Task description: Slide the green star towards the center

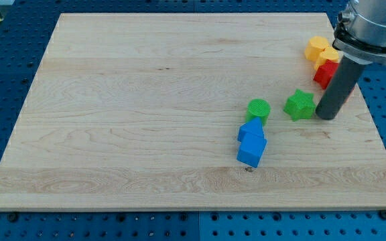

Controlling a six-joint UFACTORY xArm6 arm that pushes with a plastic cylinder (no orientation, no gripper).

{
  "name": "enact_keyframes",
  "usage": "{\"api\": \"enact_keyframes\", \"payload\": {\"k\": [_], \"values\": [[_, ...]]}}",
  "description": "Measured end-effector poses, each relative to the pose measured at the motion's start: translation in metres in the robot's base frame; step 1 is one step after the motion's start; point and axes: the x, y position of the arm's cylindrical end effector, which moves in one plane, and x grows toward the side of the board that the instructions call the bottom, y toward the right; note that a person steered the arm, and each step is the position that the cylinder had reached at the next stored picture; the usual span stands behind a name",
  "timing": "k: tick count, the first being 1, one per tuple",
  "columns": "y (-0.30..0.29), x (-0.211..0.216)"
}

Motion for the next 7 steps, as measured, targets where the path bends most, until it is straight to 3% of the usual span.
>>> {"api": "enact_keyframes", "payload": {"k": [7], "values": [[-0.045,-0.018]]}}
